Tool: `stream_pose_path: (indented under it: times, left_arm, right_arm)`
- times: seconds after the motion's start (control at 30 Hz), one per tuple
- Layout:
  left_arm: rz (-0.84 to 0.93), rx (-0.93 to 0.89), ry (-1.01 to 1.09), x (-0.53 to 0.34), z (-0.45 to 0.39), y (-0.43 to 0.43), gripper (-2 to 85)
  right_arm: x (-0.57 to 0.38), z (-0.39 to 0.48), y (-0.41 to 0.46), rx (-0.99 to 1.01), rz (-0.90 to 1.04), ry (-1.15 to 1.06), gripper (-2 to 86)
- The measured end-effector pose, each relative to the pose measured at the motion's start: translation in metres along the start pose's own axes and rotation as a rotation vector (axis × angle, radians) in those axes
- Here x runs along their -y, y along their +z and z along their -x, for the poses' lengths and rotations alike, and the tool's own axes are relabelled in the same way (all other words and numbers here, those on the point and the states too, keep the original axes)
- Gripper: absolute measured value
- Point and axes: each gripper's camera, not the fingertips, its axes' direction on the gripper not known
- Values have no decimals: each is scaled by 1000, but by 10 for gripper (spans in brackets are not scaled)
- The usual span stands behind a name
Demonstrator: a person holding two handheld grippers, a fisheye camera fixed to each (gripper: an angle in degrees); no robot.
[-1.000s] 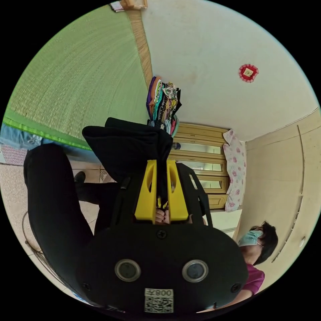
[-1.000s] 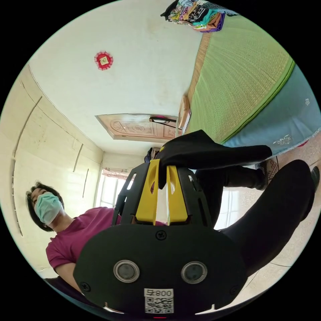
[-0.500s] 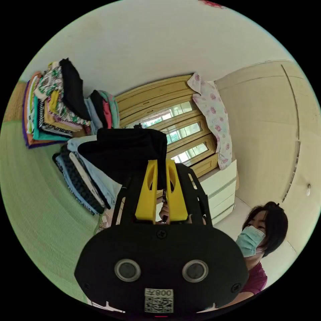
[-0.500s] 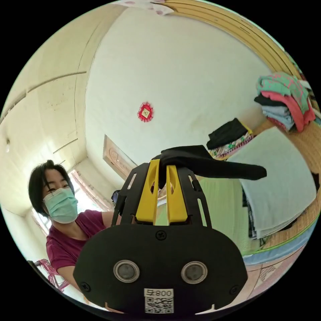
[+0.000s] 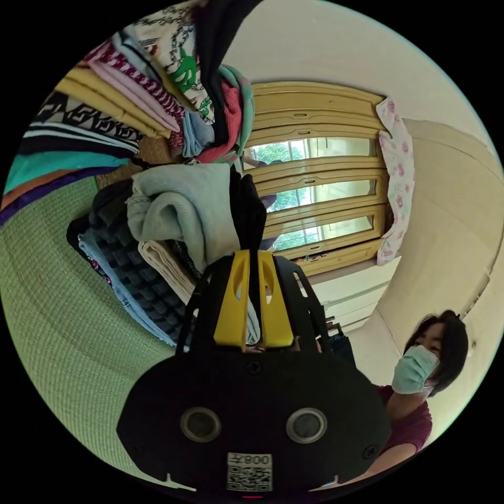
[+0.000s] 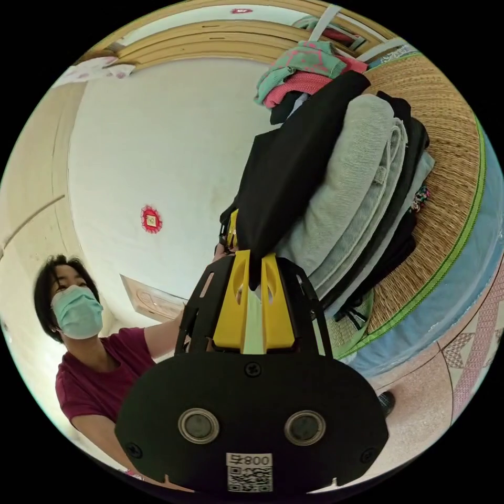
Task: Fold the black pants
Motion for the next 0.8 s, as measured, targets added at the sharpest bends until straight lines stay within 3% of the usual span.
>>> stream_pose_path:
  times: [0.17, 0.33, 0.43, 0.6, 0.8]
  left_arm:
    - [-12, 25, 93, 37, -35, 5, 13]
    - [-26, 86, 44, 60, -39, 8, 6]
    - [-18, 95, 38, 66, -50, 14, 3]
    - [-13, 144, 173, 88, -98, 29, 1]
    - [55, 396, 250, 113, -118, 57, 0]
  right_arm:
    - [48, 35, 8, 10, -27, -59, 24]
    - [85, 38, 45, -90, 79, -24, 22]
    - [96, 28, 40, 5, 13, 44, 22]
    - [121, 67, 37, -75, -34, 45, 16]
    - [178, 152, 44, -149, -149, -57, 2]
